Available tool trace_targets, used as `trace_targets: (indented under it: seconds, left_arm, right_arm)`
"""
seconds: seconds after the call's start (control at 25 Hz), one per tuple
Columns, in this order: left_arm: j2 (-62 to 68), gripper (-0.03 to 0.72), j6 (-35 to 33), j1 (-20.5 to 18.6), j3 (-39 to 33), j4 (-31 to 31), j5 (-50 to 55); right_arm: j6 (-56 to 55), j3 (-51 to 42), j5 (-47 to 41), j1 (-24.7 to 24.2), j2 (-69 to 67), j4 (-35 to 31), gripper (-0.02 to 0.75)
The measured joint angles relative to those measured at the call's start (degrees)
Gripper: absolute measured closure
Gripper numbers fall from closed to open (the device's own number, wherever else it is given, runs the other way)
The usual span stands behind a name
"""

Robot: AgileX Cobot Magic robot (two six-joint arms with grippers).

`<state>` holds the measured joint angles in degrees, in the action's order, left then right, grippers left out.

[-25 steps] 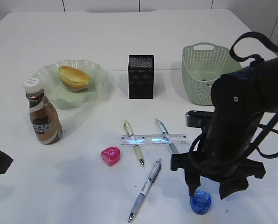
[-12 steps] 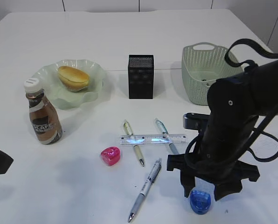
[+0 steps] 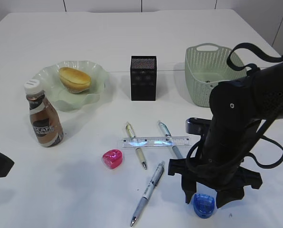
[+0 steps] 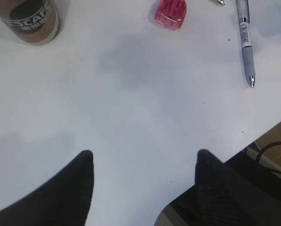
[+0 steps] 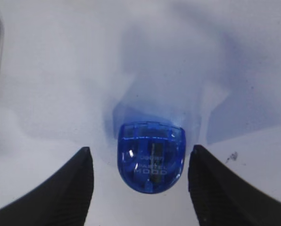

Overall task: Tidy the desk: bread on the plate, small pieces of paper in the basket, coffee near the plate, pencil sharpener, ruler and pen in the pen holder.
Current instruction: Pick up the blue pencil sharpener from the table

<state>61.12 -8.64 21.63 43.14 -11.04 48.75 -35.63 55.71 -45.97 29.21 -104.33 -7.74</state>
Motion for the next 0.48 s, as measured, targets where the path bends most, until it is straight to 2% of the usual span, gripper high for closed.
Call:
trace_targets:
  seconds: [0.48]
  left_arm:
    - [0.0, 0.214, 0.0, 0.0, 0.0, -0.34, 0.0]
  right_arm:
    - [-1.22, 0.0, 0.0, 0.0, 0.0, 1.02, 0.242]
